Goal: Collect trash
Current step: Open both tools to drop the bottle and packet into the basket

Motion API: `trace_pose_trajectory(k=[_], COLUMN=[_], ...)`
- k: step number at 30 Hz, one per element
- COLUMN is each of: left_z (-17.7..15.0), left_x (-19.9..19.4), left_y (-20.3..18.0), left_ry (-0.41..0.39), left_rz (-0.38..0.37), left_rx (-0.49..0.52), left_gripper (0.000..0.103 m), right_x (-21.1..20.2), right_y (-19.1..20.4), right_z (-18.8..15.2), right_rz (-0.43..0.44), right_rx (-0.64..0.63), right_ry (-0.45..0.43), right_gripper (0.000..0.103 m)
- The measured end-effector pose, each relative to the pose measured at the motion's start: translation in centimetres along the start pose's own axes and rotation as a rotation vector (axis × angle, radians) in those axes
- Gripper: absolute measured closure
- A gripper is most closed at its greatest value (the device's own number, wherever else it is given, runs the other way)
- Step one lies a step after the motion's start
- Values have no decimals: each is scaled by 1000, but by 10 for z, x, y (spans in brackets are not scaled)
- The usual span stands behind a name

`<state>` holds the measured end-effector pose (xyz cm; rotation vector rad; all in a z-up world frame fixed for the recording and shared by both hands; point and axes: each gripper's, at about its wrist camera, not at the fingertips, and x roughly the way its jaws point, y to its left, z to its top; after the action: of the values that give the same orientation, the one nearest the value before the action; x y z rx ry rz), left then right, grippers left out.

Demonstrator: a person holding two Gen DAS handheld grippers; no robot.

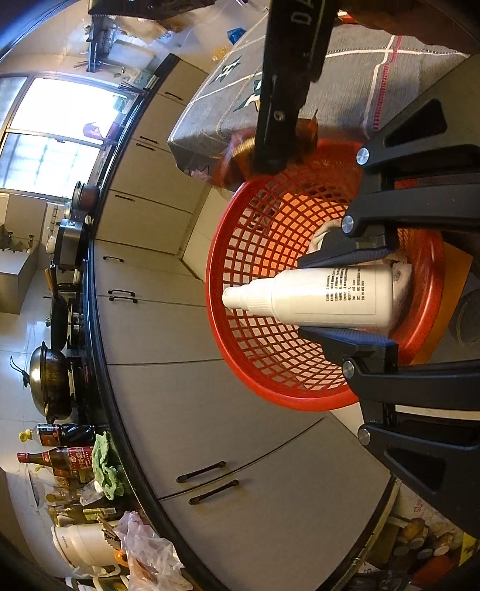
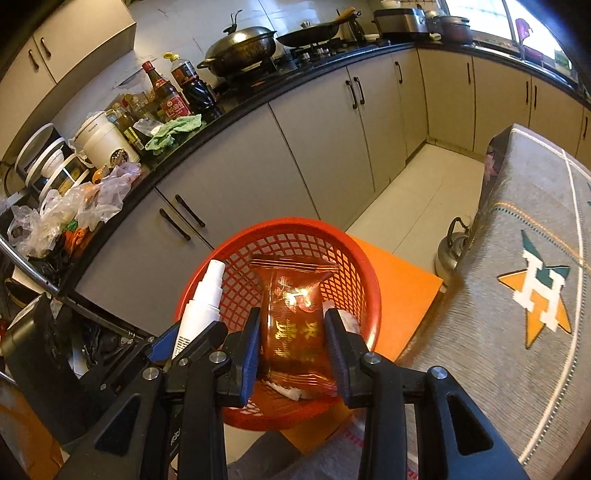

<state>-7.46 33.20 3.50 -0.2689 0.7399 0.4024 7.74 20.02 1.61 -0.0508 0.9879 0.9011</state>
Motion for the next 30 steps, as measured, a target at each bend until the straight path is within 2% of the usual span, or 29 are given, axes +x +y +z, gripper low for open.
trace_pose_trajectory(k=[3,6,7,16,30], left_z=[2,2,3,3,-4], left_x=[4,4,3,-9,-40], left_y=[1,1,2,-3,-46], left_ry=[2,-1,-7,-22,-49], left_rz=[3,8,12,1,-37], left_rx=[-2,-12,-12,-10,51], left_gripper=[72,51,49,49,48], right_x=[5,7,7,-22,-68], right_y=[-3,-7,-8,-19,-51], right_z=[2,3,4,-2,-32], right_rz=[0,4,7,-6,-28], right_rx=[11,26,31,59,113], right_ry=[2,-2,-4,-57,-92], right_gripper=[65,56,54,53,53])
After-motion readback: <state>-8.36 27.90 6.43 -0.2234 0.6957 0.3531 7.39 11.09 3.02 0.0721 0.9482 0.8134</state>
